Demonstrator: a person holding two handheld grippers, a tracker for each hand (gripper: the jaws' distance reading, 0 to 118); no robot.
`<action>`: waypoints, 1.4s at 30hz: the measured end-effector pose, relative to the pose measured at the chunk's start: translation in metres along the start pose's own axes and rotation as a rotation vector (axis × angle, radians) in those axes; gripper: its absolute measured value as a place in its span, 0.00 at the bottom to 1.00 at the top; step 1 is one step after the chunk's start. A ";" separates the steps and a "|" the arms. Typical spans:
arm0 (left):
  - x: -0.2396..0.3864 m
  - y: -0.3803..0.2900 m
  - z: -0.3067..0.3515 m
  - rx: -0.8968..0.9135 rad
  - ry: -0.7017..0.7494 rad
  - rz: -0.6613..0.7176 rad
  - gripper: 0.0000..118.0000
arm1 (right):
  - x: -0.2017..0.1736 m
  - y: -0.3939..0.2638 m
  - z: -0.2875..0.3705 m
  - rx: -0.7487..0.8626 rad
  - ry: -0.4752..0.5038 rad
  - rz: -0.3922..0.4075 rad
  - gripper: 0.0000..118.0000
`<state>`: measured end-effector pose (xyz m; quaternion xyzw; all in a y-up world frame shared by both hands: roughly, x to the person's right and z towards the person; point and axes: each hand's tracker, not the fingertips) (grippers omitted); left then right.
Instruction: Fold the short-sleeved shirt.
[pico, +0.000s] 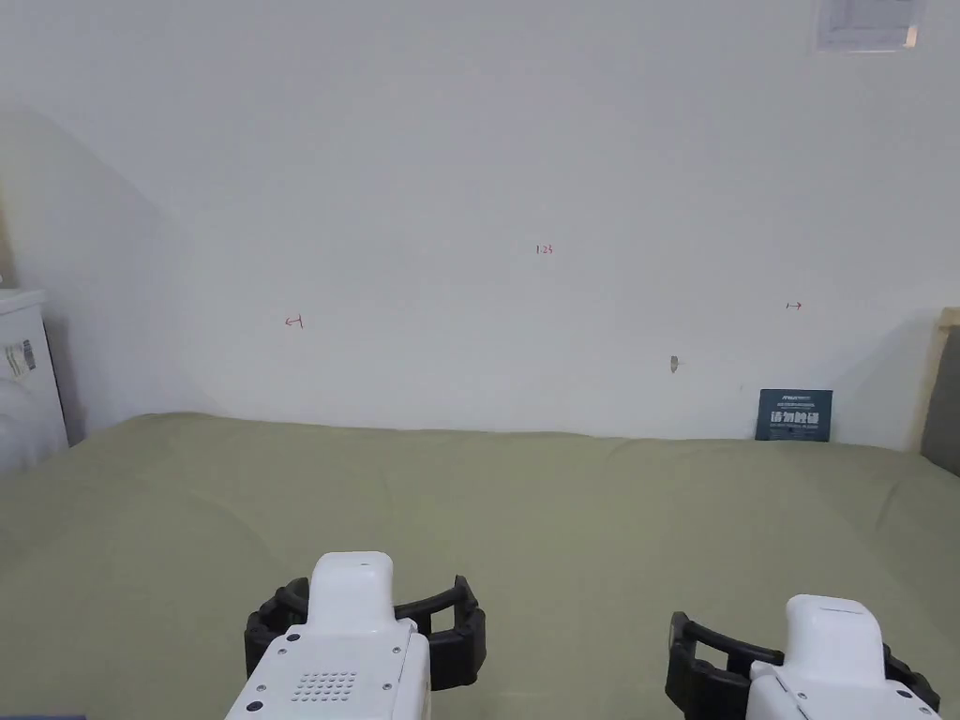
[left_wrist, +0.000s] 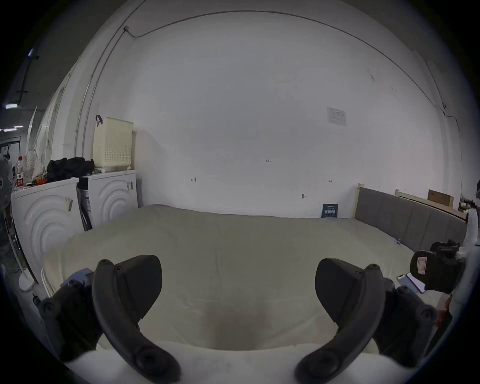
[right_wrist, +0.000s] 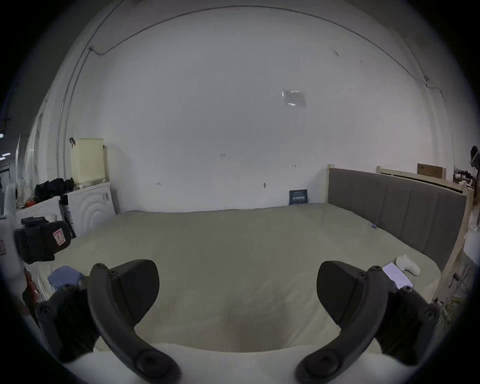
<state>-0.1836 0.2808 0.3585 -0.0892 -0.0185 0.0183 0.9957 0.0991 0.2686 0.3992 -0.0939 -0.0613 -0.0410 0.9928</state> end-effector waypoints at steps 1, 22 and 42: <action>0.000 0.000 -0.001 -0.003 0.006 -0.005 1.00 | 0.001 0.000 -0.001 -0.001 -0.009 -0.001 1.00; -0.004 0.014 -0.003 0.007 0.064 -0.035 1.00 | 0.011 0.022 -0.004 -0.053 -0.029 -0.046 1.00; -0.008 0.022 0.000 -0.003 0.057 -0.026 1.00 | 0.006 0.030 0.001 -0.046 -0.027 0.012 1.00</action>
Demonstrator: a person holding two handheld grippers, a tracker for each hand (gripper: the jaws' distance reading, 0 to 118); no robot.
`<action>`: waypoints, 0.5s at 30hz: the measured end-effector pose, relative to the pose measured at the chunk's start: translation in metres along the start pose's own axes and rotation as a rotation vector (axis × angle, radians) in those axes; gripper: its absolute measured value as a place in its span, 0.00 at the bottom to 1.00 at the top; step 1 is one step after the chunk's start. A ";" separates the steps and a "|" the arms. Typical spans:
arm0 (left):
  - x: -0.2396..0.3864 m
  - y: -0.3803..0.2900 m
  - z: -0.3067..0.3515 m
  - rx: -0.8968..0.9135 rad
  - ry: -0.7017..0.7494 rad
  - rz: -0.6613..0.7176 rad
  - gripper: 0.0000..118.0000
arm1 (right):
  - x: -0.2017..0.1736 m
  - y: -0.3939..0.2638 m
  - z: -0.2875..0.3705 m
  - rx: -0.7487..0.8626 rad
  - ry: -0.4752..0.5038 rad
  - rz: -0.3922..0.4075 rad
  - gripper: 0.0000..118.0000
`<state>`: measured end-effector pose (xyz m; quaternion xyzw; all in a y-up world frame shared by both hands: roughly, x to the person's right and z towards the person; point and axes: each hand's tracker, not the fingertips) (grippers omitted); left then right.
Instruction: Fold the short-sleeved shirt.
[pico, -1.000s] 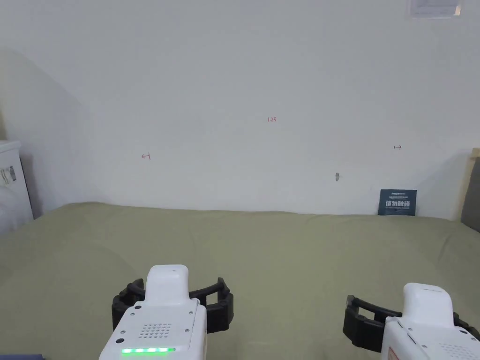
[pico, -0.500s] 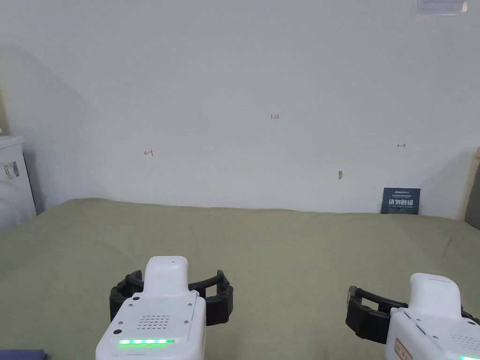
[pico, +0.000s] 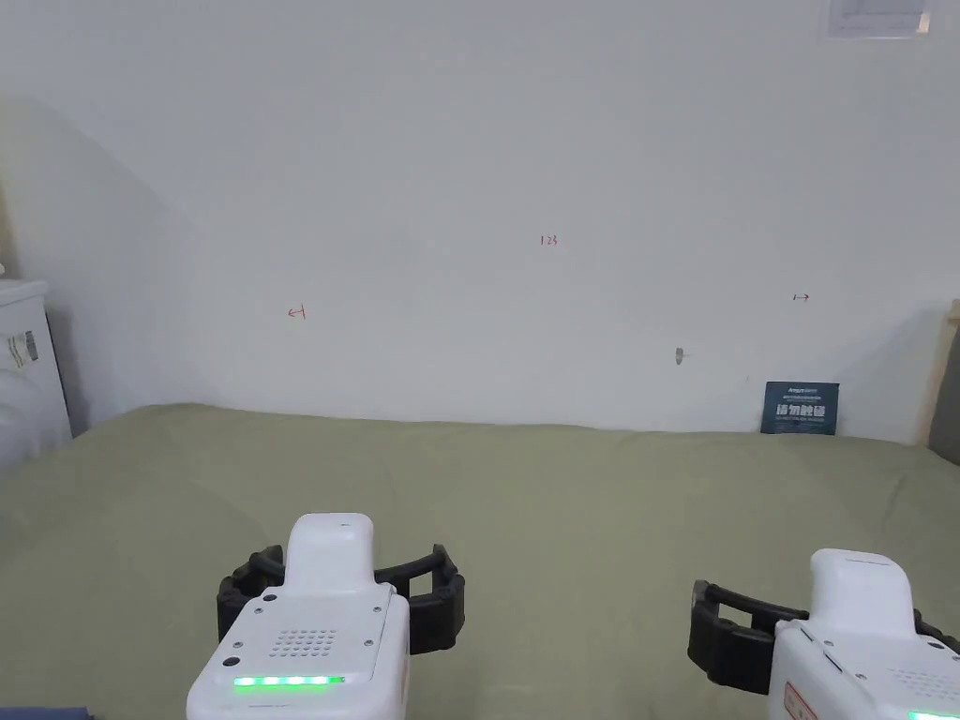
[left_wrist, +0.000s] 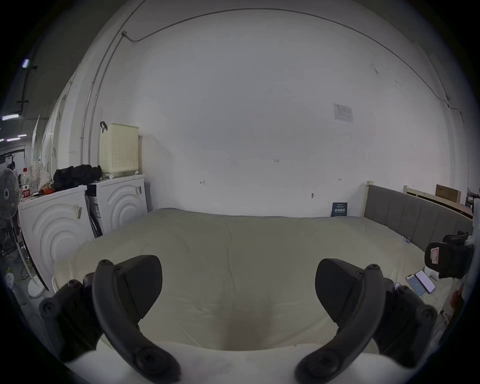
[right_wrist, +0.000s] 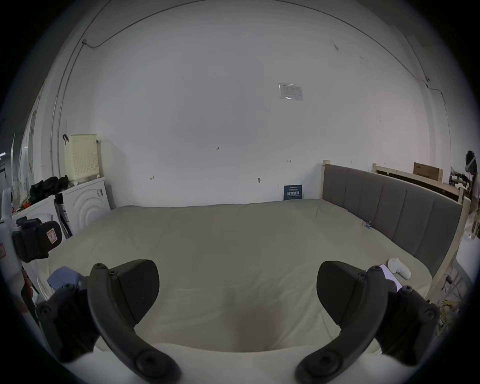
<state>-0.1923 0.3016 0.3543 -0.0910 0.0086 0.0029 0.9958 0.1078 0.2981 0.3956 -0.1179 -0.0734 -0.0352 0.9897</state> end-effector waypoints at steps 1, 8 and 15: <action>-0.001 0.000 0.000 0.001 -0.004 0.008 1.00 | -0.001 0.000 0.000 0.000 0.001 0.006 1.00; -0.001 -0.002 0.000 -0.013 -0.008 0.011 1.00 | -0.004 -0.002 -0.001 -0.019 0.005 0.012 1.00; 0.000 -0.002 0.001 -0.017 -0.008 0.011 1.00 | -0.005 0.000 0.000 -0.022 0.001 0.008 1.00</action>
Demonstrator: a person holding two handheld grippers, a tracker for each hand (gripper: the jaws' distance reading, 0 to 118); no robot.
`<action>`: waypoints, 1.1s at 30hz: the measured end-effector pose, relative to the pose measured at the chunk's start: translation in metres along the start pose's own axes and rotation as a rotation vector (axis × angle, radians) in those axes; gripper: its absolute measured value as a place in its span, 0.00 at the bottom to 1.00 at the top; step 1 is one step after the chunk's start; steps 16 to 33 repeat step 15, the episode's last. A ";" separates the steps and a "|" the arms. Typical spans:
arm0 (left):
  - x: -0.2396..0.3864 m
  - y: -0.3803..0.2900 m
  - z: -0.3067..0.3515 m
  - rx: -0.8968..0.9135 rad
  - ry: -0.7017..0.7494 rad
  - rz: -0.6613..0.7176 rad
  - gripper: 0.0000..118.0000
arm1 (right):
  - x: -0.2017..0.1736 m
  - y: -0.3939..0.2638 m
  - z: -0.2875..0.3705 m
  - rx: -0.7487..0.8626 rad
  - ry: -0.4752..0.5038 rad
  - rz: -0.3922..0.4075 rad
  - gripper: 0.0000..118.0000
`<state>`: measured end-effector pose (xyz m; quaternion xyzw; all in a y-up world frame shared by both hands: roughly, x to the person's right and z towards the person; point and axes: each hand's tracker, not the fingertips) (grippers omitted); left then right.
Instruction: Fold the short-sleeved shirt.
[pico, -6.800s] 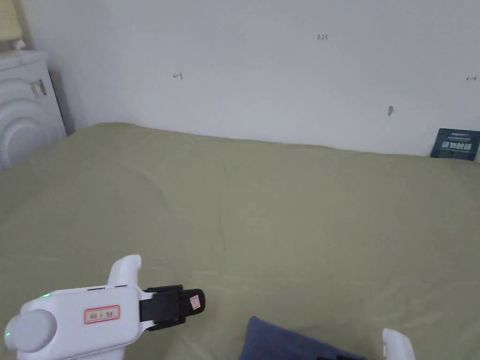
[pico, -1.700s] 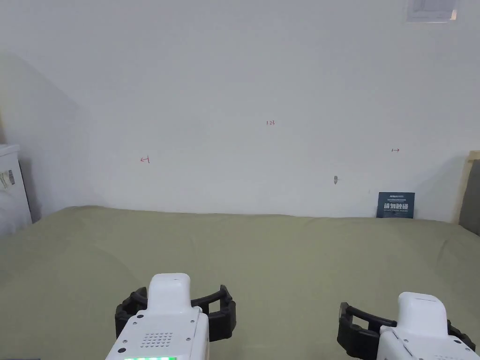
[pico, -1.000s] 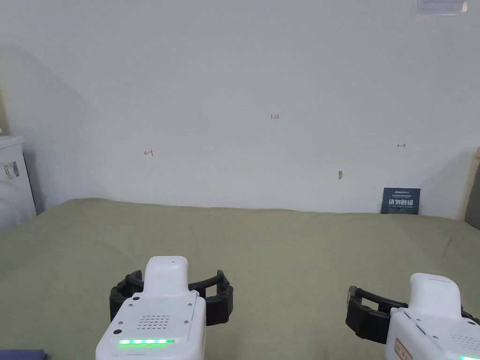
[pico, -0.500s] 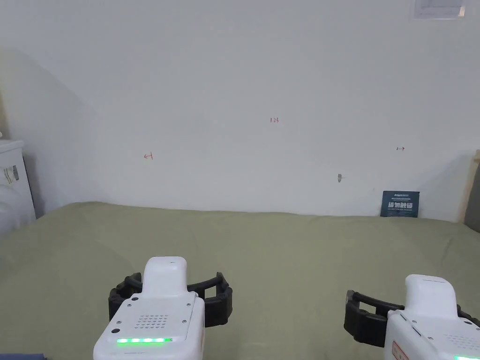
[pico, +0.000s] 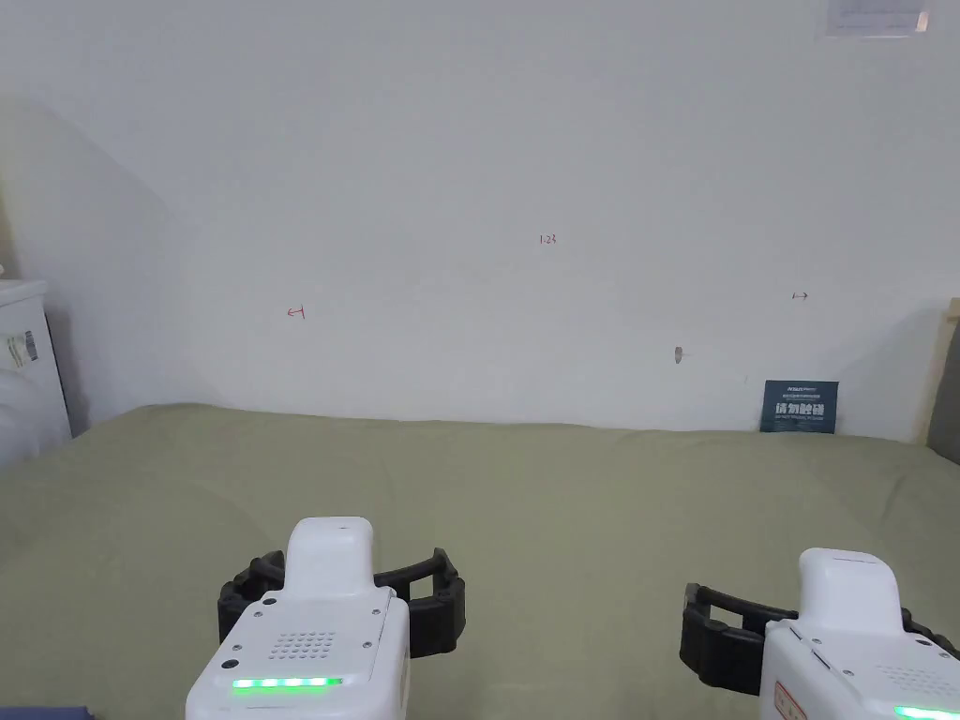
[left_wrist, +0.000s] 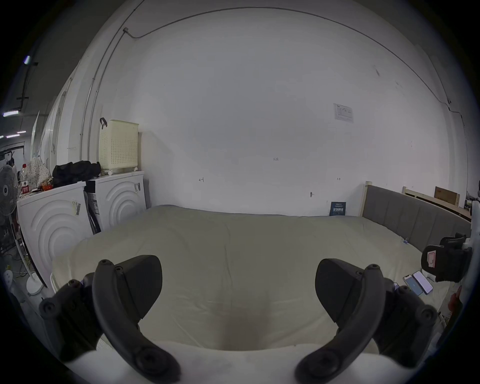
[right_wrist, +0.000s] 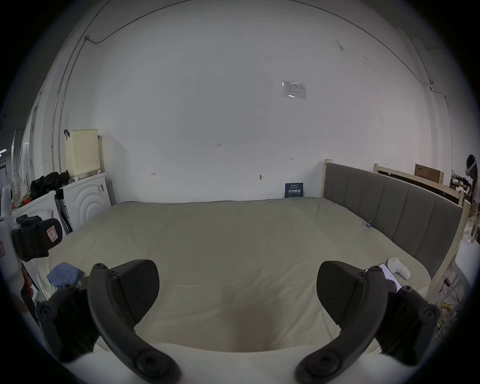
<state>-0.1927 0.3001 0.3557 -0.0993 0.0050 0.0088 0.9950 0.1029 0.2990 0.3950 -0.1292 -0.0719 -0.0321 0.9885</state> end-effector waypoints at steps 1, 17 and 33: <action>0.000 0.000 0.000 -0.001 0.001 -0.002 1.00 | 0.001 0.001 0.000 -0.001 0.004 -0.004 1.00; 0.003 0.005 0.003 0.003 -0.002 0.002 1.00 | 0.007 -0.009 -0.008 -0.080 0.130 -0.064 1.00; 0.003 0.005 0.003 0.003 -0.002 0.002 1.00 | 0.007 -0.009 -0.008 -0.080 0.130 -0.064 1.00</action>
